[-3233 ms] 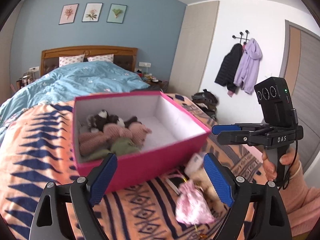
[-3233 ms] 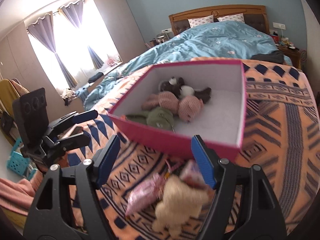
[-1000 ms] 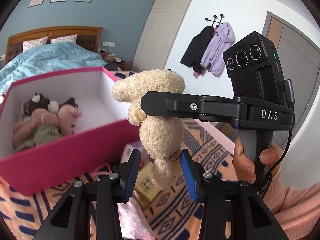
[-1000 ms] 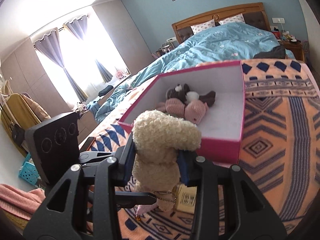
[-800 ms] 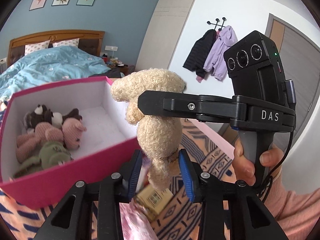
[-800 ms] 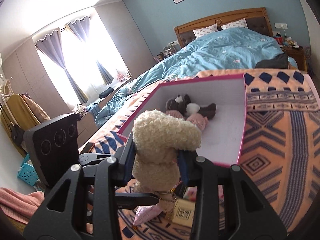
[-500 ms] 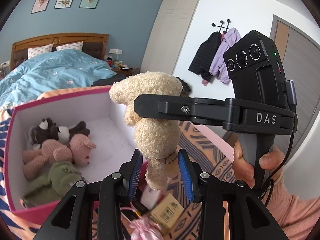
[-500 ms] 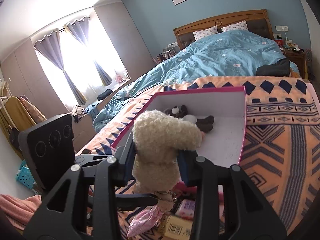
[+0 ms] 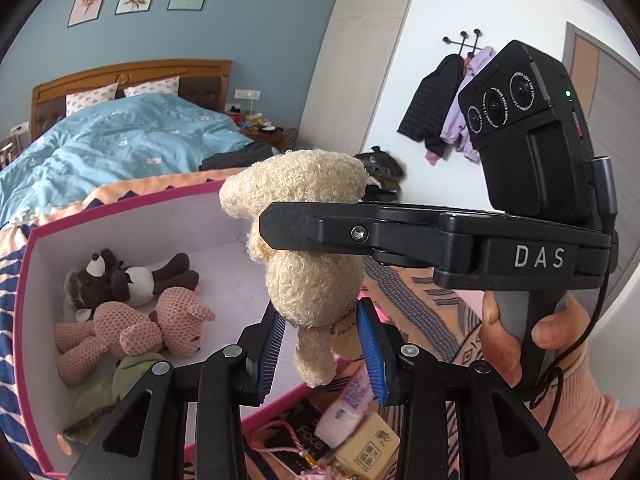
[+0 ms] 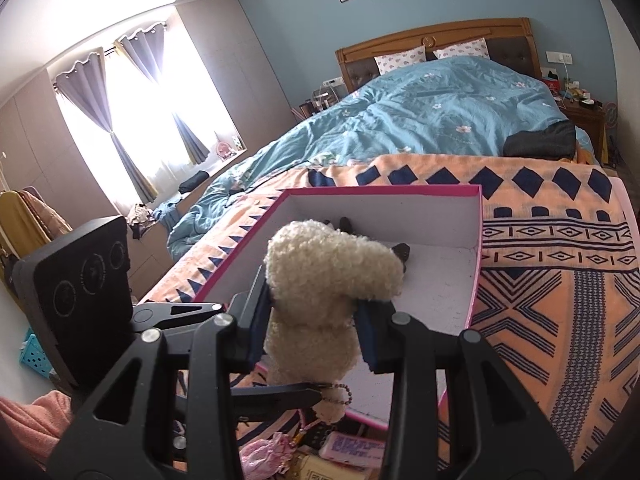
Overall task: Organize objects
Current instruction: 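Lift the cream teddy bear into the pink box and release it, then withdraw the right gripper toward the pink pouch and tissue pack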
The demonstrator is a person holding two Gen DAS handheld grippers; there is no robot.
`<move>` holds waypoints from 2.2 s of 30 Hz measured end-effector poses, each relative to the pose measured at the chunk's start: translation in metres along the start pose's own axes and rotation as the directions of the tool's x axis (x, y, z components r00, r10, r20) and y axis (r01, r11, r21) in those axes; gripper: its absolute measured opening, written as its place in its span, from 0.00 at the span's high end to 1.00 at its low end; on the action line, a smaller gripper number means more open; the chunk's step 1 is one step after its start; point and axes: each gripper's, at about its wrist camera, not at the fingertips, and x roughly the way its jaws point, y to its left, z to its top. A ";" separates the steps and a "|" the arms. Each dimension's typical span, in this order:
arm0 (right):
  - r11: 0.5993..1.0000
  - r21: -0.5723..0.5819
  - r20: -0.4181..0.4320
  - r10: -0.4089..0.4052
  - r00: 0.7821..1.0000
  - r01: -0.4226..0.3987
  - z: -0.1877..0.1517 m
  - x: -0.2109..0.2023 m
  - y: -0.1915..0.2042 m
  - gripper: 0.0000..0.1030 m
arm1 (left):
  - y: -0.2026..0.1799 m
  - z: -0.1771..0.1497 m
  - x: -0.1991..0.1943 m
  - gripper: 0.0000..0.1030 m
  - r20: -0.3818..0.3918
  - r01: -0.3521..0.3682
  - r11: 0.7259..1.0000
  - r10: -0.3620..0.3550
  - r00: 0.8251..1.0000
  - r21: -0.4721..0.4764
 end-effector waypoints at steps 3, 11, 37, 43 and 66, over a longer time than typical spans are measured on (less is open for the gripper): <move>1.000 0.008 -0.019 -0.013 1.000 0.013 -0.001 0.008 -0.007 0.61 | 0.004 0.000 0.010 0.64 -0.020 -0.010 1.000 0.010 1.000 -0.011; 0.999 0.036 -0.069 -0.030 0.997 0.032 -0.005 0.029 -0.025 0.61 | 0.011 -0.006 0.030 0.64 -0.073 -0.028 0.998 0.025 0.997 -0.049; 0.975 -0.036 -0.189 -0.221 0.957 0.219 -0.026 0.052 -0.032 0.43 | 0.019 -0.020 0.044 0.64 -0.125 -0.063 0.997 0.056 0.991 -0.052; 0.981 0.000 -0.166 -0.194 0.967 0.196 -0.032 0.038 -0.032 0.43 | 0.018 -0.024 0.028 0.55 -0.083 -0.069 0.996 0.065 0.994 -0.047; 0.999 0.043 -0.099 0.023 0.995 -0.019 -0.116 -0.036 0.011 0.42 | -0.031 -0.100 -0.050 0.40 0.017 -0.039 0.998 0.038 0.999 0.039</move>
